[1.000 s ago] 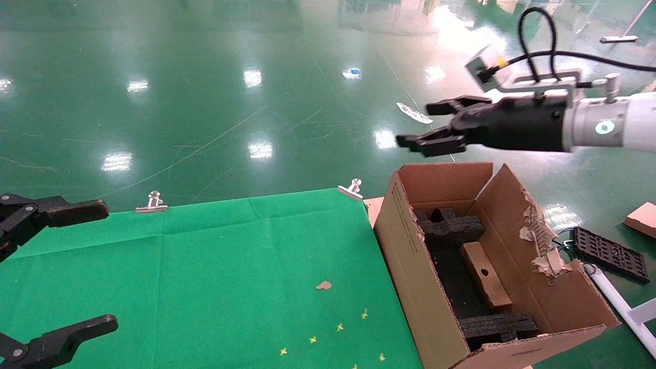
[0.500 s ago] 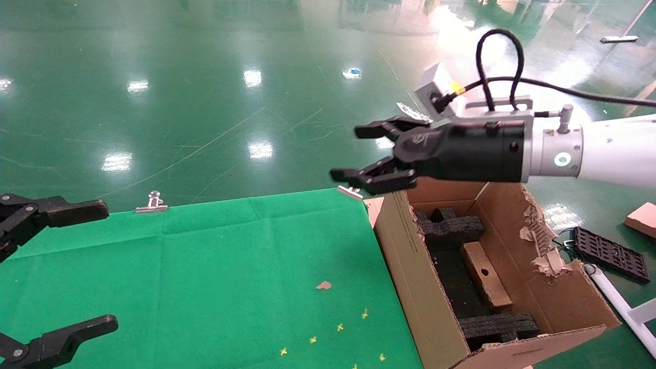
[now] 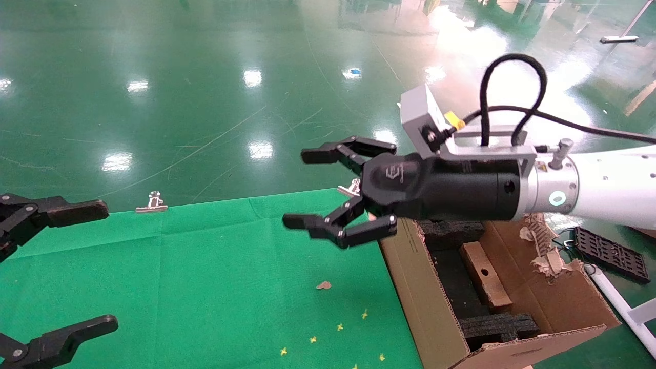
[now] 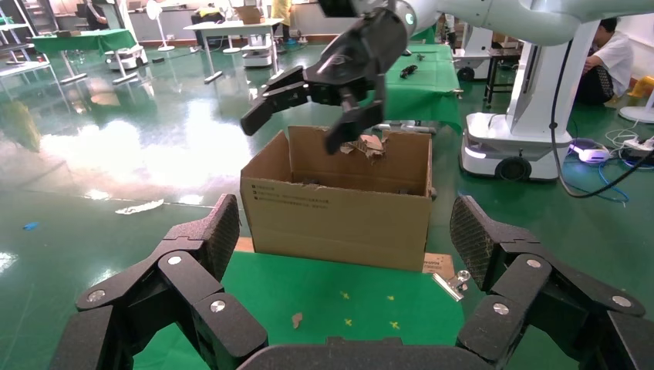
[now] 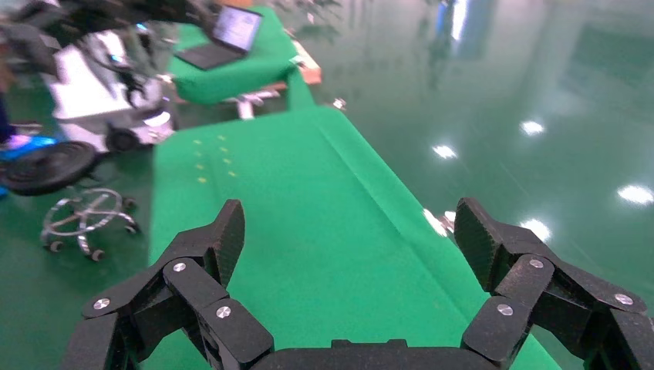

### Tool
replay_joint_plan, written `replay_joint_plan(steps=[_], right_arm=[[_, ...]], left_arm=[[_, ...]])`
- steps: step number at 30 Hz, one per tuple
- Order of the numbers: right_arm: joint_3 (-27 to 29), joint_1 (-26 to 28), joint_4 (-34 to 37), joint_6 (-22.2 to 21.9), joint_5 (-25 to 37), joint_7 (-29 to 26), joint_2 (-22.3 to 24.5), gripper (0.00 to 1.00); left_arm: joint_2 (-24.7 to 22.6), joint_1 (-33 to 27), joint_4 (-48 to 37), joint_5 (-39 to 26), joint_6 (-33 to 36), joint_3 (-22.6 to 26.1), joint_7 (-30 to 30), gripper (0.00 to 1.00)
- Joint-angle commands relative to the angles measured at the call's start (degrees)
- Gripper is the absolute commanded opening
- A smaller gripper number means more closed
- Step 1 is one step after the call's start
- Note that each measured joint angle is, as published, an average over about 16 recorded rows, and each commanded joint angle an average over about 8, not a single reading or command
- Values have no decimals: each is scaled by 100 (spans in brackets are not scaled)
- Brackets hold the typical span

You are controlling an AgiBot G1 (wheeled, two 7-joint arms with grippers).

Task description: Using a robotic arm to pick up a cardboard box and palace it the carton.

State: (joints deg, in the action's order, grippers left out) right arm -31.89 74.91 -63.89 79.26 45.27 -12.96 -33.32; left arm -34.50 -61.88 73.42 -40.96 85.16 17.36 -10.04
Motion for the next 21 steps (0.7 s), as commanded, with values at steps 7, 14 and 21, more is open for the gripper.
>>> replay_joint_plan(steps=[7,14,21], right_arm=[[930,-782,-568,377,-200,130,-99,100],[1613,-1356,-983,653,-345,223,-169,100],[1811,-1520,-1098,733,-395,247,-190,100]], left_arm=[[1,0,0,1,-1,2,1,100],[2,0,-1,3,-2,3,2,100],[2,1,-2,4,-4,4,3,100]])
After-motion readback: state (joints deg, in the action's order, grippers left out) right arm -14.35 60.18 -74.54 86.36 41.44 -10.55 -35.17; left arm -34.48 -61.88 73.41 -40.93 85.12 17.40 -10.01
